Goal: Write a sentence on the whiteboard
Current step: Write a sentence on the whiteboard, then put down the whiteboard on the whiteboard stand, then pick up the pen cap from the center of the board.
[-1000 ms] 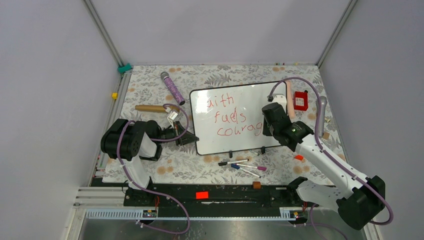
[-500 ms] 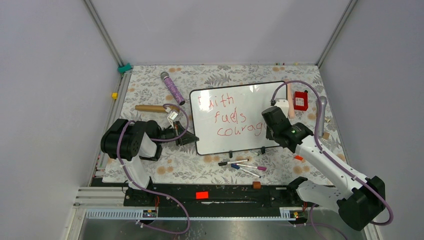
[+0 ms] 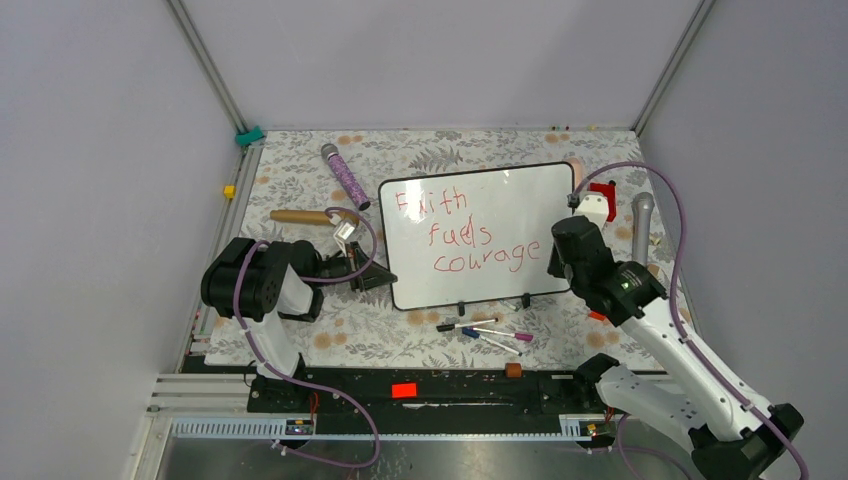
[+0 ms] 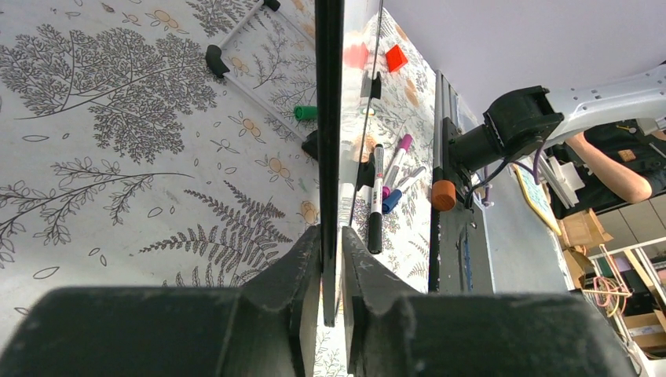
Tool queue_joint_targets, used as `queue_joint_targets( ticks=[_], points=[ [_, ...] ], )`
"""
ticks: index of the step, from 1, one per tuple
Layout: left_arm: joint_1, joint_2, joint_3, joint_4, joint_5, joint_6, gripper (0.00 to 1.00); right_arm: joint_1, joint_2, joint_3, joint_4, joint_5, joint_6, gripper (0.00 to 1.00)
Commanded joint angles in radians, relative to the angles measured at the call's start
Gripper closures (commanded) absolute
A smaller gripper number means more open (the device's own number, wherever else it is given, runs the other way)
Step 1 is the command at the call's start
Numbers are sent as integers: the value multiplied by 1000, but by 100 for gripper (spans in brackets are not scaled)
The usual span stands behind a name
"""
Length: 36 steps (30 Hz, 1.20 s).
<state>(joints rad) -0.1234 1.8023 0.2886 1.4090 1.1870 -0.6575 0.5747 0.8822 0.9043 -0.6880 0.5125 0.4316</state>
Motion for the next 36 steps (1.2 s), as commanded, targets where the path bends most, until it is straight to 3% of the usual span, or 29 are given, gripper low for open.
queue_joint_targets(
  ticks=[1,7,12,21,27,30,36],
  points=[
    [26,1,17,67,43,1,81,-6,-31,47,-38,17,3,100],
    [36,-3,23,68,50,-9,61,-7,-20,83,-53,-2,-3,100],
    [46,0,37,70,61,-46,55,-6,-4,137,-81,-18,-26,100],
    [122,-108,-17,70,64,-59,49,-5,-10,225,-135,-47,-76,100],
    [147,-279,-77,70,37,-55,50,-6,-54,251,-165,-80,-94,100],
    [158,-362,-99,67,-16,-173,56,-6,-76,258,-184,-86,-107,100],
    [171,-561,-127,48,21,-340,53,-6,-105,278,-208,-106,-115,100]
  ],
)
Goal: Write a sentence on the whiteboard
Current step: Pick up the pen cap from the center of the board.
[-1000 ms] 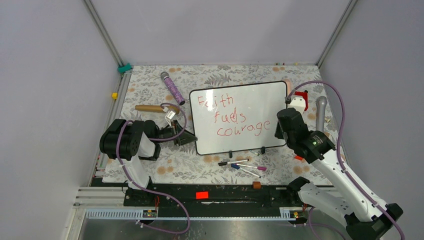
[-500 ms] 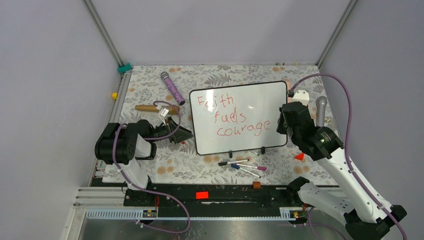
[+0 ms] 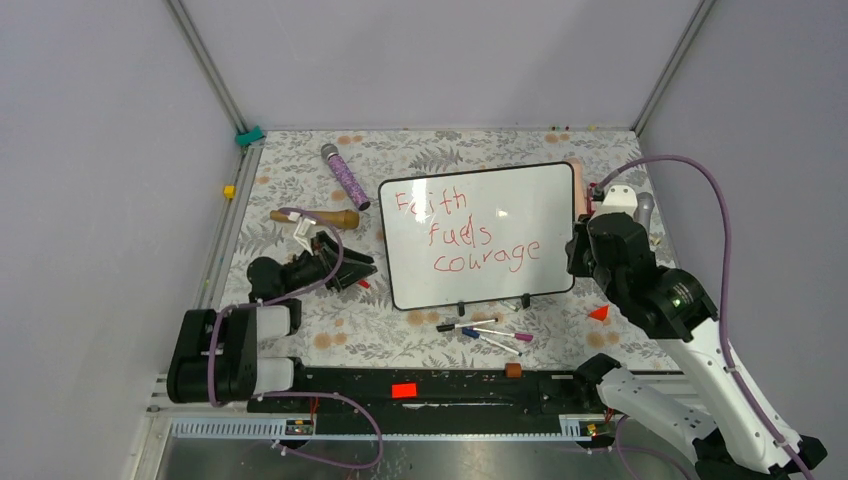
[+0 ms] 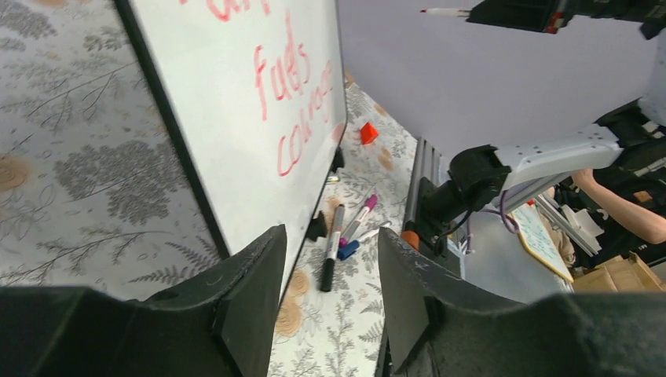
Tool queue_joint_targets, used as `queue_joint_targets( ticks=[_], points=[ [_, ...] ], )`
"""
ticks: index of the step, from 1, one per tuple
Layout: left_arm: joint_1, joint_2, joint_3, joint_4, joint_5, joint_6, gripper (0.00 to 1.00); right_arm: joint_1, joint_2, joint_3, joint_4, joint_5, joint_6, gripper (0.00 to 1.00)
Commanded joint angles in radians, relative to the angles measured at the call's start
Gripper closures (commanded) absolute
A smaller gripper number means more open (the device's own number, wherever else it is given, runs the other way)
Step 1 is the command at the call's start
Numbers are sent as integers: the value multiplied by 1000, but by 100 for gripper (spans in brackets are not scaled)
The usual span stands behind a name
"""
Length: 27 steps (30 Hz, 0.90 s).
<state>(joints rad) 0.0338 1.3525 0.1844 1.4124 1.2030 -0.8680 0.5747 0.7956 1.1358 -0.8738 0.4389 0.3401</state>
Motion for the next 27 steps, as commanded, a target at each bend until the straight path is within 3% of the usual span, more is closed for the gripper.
queue_joint_targets(
  ticks=[1,6,9,15,18,21,22,23,24,25,27],
  points=[
    [17,-140,-29,48,12,-161,53,-6,-21,50,-21,-39,-19,100],
    [23,-288,-56,62,6,-294,46,-6,-10,77,-22,-80,-8,100],
    [21,-383,-57,58,-7,-374,4,-6,5,97,-17,-99,-6,100],
    [9,-604,-43,59,-39,-487,1,-6,37,128,-2,-129,-9,100],
    [11,-718,-21,-80,-23,-455,1,-5,46,132,6,-139,-7,100],
    [11,-834,39,-447,-28,-324,1,-6,46,129,15,-143,-6,100],
    [13,-869,83,-643,-26,-254,1,-6,44,128,17,-143,-6,100],
    [20,-908,155,-950,-43,-111,1,-6,43,128,18,-142,-6,100],
    [24,-940,269,-1403,-136,71,1,-6,42,126,17,-141,-5,100],
    [24,-959,381,-1740,-270,278,1,-6,39,127,17,-141,-6,100],
    [25,-1016,506,-2020,-569,426,1,-6,28,127,17,-140,-6,100]
  ],
)
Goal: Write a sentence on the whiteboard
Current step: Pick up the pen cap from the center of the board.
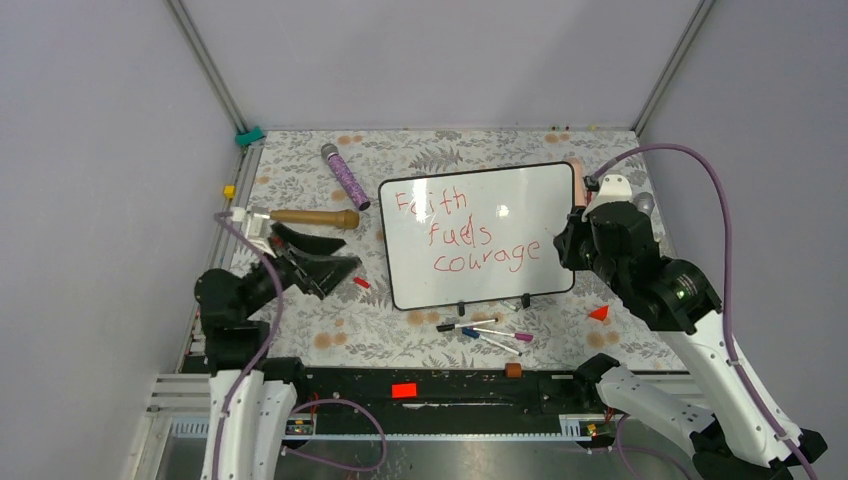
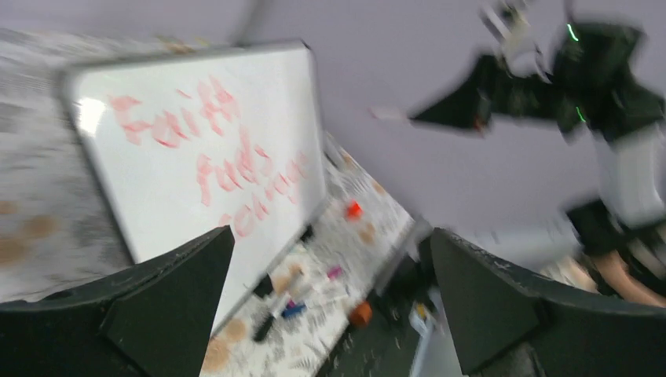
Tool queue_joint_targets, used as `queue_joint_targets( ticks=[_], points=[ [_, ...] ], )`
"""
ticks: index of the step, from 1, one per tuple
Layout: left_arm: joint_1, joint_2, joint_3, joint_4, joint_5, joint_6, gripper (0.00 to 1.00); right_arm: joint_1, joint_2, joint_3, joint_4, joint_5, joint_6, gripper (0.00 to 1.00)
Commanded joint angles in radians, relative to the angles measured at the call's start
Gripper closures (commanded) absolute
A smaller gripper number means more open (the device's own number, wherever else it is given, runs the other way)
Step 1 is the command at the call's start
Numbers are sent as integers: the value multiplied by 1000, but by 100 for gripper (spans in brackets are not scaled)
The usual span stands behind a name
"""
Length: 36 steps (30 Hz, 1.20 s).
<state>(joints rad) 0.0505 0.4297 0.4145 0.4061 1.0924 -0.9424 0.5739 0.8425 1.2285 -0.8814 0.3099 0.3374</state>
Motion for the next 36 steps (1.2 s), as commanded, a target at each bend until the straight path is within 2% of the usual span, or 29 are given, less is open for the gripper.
queue_joint_targets(
  ticks=[1,4,5,7,9,10,13,15,20,23,24,26,27,31,34,36],
  points=[
    [8,-132,321,-1085,-589,520,1,-5,-23,33,24,-11,-4,100],
    [4,-237,374,-1156,-924,477,1,-5,-29,32,24,-8,-9,100],
    [-1,-223,382,-1199,-1044,429,1,-6,-29,32,24,-8,-9,100],
    [-1,-167,386,-1278,-1185,378,1,-5,-31,35,25,-10,-8,100],
    [-1,-118,393,-1388,-1342,262,1,-5,-35,32,31,-12,-7,100],
    [-2,-104,392,-1387,-1355,249,1,-5,-38,30,34,-12,-7,100],
    [-2,-76,375,-1356,-1206,285,2,-5,-46,24,42,-14,-8,100],
    [-1,-64,382,-1422,-1245,164,1,-5,-48,20,48,-15,-8,100],
    [-1,-127,335,-1379,-1205,81,1,-5,-56,23,52,-17,-12,100],
    [-1,-112,296,-1346,-1204,67,1,-6,-62,17,59,-14,-15,100],
    [-1,-109,270,-1311,-1158,70,1,-5,-61,16,58,-14,-15,100],
    [-2,-98,185,-1182,-947,73,1,-5,-59,15,59,-17,-13,100],
    [-1,-81,145,-1133,-886,61,1,-5,-57,14,59,-17,-13,100],
    [-1,-18,-31,-912,-747,-93,1,-5,-61,16,66,-28,-19,100],
    [-2,-19,-83,-851,-799,-176,1,-6,-101,2,97,-48,-21,100],
    [-2,-14,-75,-843,-859,-174,3,-5,-115,-2,108,-54,-24,100]
  ],
)
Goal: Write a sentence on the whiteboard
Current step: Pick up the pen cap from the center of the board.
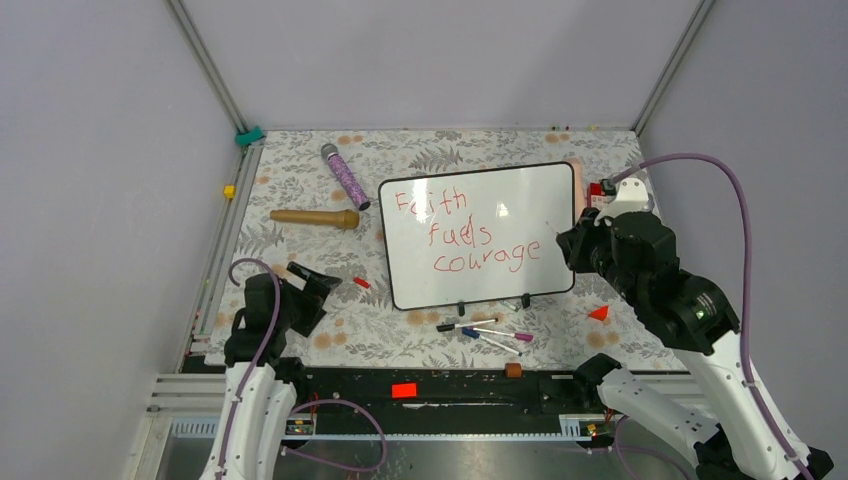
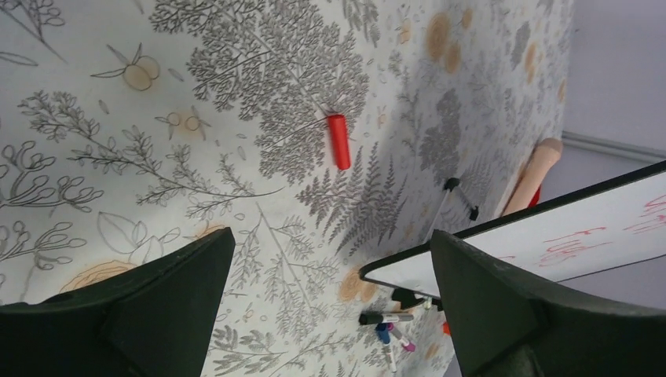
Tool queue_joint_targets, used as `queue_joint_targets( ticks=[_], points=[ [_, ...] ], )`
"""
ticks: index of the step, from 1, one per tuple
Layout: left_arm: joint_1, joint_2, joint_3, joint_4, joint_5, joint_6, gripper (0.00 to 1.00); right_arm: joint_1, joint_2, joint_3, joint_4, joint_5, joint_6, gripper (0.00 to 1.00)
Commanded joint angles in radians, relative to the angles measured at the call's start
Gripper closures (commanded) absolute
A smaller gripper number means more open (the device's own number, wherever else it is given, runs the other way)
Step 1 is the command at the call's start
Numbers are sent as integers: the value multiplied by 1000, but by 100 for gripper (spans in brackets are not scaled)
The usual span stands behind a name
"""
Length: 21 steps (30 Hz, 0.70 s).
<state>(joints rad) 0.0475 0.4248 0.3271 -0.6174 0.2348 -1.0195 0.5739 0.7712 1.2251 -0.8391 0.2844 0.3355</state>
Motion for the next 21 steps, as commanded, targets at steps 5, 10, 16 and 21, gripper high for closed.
queue_joint_targets(
  ticks=[5,10,16,21],
  points=[
    [-8,196,83,173,-94,-52,9,-5,-62,-13,89,-45,-21,100],
    [-126,465,177,155,-197,-129,17,-5,-59,-34,115,-51,-23,100],
    [-311,701,336,68,-364,-216,29,-5,-49,-50,116,-61,-23,100],
    [-321,798,357,81,-423,-259,37,-5,-68,-69,118,-65,-10,100]
  ],
)
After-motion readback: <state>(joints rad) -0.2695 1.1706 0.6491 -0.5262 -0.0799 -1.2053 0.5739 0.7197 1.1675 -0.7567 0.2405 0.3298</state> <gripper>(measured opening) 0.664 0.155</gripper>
